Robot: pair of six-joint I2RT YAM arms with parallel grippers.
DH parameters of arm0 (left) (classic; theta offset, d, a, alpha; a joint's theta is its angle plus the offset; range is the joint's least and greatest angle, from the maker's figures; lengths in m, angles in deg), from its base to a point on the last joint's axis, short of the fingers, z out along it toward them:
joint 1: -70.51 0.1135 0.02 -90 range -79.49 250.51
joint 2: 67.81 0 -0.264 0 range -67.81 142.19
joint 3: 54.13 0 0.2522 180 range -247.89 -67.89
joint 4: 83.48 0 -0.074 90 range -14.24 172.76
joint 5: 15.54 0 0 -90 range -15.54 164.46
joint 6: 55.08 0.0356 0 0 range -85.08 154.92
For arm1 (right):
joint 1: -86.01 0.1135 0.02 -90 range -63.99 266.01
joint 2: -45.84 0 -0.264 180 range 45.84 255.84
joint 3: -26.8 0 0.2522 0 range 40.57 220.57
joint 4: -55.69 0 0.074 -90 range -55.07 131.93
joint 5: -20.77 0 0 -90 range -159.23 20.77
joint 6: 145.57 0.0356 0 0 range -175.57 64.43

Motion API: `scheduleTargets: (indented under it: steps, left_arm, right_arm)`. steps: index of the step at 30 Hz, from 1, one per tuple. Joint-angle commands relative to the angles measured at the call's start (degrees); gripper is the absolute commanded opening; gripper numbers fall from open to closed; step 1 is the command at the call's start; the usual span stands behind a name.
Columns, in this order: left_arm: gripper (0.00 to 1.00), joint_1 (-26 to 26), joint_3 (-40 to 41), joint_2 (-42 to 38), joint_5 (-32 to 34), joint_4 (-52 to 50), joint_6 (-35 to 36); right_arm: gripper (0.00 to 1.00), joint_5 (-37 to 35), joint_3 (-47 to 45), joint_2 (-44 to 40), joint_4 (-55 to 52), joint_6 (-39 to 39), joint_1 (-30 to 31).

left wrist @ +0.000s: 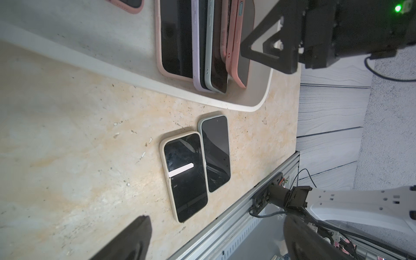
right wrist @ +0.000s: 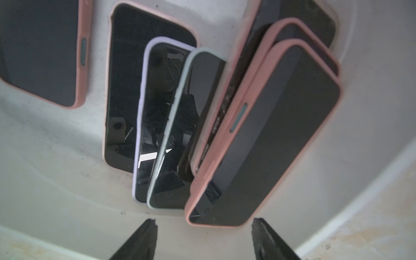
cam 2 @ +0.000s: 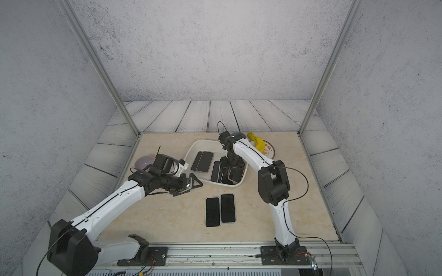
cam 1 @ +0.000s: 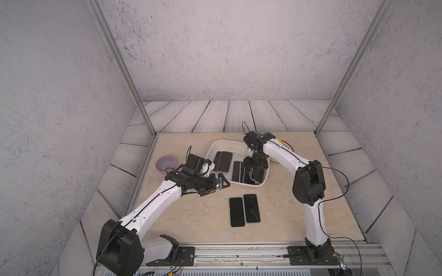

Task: Take the phone out of the storage box
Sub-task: Pick up the phone from the storage box.

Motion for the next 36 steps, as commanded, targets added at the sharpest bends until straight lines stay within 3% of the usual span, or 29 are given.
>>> scheduleTargets:
  steps: [1, 15, 21, 31, 36]
  left_arm:
    - [0.98, 0.77, 1.45, -2.44, 0.63, -3.63, 2.25]
    - [0.99, 2.14, 4.58, -7.88, 1.61, -5.20, 2.73]
    - [0.99, 2.48, 4.95, -7.77, 1.26, -4.54, 2.50]
    - [0.99, 2.55, 4.84, -6.49, 0.02, -2.76, 1.72]
    - [0.99, 2.63, 5.18, -6.75, 0.11, -3.02, 1.57]
  right_arm:
    - [0.72, -5.25, 3.77, 3.03, -5.76, -0.20, 1.49]
    - [0.66, -14.91, 5.45, 8.25, -8.71, -2.26, 1.69]
    - [0.46, -17.79, 5.77, 6.08, -10.39, -2.70, 1.70]
    - [0.44, -18.88, 0.20, 0.98, -9.76, -2.70, 1.13]
    - [0.31, -18.41, -1.96, 0.02, -8.24, -2.80, 0.28]
